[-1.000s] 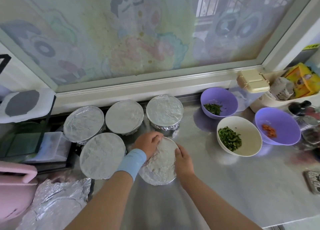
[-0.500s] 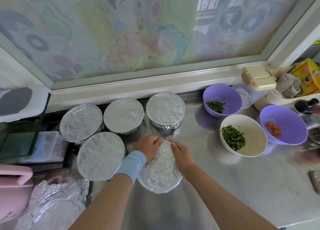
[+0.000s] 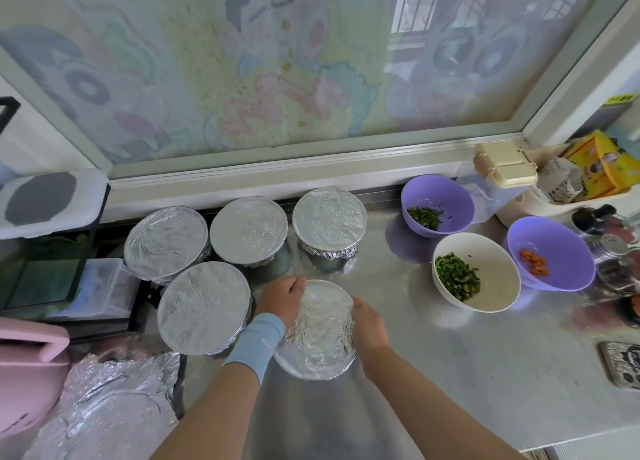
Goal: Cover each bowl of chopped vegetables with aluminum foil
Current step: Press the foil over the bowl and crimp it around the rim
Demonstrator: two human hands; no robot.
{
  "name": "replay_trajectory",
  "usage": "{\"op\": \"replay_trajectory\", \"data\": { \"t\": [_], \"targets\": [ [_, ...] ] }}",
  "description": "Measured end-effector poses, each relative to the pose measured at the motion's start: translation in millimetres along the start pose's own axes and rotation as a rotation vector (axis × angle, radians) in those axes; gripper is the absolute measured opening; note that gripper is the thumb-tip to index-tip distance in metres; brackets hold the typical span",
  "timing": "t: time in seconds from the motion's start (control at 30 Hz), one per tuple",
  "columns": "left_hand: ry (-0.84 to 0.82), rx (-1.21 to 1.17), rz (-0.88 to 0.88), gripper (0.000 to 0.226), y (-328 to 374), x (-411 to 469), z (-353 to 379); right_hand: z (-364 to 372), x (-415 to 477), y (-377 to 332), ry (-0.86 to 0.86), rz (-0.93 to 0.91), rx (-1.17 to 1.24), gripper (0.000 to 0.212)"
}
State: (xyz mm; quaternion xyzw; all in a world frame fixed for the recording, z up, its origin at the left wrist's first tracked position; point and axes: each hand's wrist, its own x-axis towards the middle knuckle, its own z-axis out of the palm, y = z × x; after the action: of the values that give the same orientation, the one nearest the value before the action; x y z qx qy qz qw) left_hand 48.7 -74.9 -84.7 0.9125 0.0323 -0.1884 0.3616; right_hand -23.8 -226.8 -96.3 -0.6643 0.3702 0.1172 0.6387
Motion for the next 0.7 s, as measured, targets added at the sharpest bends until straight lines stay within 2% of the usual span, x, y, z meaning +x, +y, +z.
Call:
{"op": "replay_trajectory", "data": {
  "t": [0.13,0.23,0.37,0.47,0.53,0.6,0.7],
  "targets": [
    [0.027,-0.029,-0.012,0.032,-2.2,-5.6,1.7,1.2,-3.0,-6.3,-0.024,0.004,-0.068,0.036],
    [0.008,-0.053,0.013,0.043,-0.6,-12.5,-5.0,-12.6,-4.8,-11.8,-0.071,-0.067,-0.148,0.037],
    [0.109,-0.063,0.196,0.051,-5.1,-41.1,-14.8,-32.2,-15.1,-13.5,-0.012,-0.201,-0.379,0.046],
    [0.242,-0.006,0.253,0.054,-17.4,-78.2,-1.6,-30.7,-31.5,-3.6,-0.03,-0.209,-0.415,0.051],
    [0.342,-0.005,0.188,0.051,-25.3,-100.5,12.2,-24.5,-41.3,5.3,-0.028,-0.198,-0.421,0.054],
    [0.401,-0.145,0.033,0.045,-28.6,-116.1,22.1,-19.9,-48.3,8.4,0.0,-0.146,-0.372,0.053],
    [0.348,-0.408,-0.197,0.037,-26.7,-121.0,25.4,-16.1,-52.8,1.4,0.01,-0.07,-0.249,0.027]
  ]
}}
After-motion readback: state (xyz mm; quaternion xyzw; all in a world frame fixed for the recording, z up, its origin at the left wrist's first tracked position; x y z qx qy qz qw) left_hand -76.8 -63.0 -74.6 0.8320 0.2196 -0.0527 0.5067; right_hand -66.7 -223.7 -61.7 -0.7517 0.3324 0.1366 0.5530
